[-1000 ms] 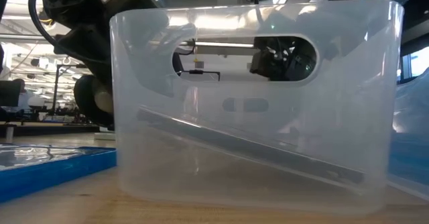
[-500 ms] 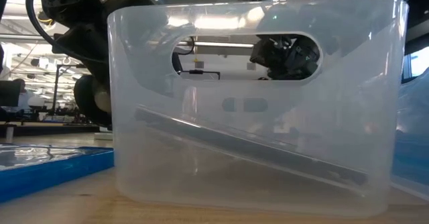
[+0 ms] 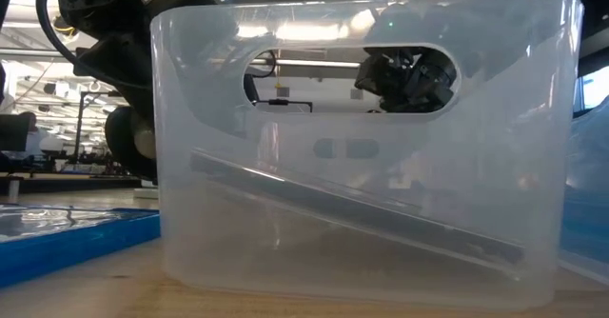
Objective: Pick & place jewel cases by type
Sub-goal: Put the bottom black cd case into the left transparent bin
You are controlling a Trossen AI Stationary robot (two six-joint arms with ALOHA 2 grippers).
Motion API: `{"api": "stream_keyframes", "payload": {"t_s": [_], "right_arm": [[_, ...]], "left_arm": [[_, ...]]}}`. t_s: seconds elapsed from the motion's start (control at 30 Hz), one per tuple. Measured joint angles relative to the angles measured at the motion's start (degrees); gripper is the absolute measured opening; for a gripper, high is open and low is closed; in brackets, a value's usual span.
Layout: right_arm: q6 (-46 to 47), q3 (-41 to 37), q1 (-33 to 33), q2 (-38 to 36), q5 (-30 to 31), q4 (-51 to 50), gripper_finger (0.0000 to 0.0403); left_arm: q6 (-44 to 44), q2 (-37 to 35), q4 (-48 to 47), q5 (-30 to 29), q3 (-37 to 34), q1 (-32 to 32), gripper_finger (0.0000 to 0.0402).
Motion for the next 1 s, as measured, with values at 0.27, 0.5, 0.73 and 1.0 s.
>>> {"api": "stream_keyframes", "payload": {"t_s": [0.27,0.5,0.73,1.0], "right_arm": [[-0.48,0.45,0.21,-4.52,-1.78,3.93,0.0251],[0.00,0.60,2.00,-4.60,-8.39,12.28,0.0251],[0.52,0.23,4.29,-1.31,-7.71,14.51,0.0251],[5.82,0.15,5.88,-0.38,-4.62,15.43,0.0251]], "left_arm": [[-0.04,0.04,0.04,-0.24,0.00,0.00,0.0219],[-0.04,0.04,0.67,-0.36,0.03,0.02,0.0219],[-0.08,0.22,1.64,-1.27,0.07,0.15,0.0219],[-0.53,0.20,1.69,-1.10,0.07,0.11,0.0219]]}}
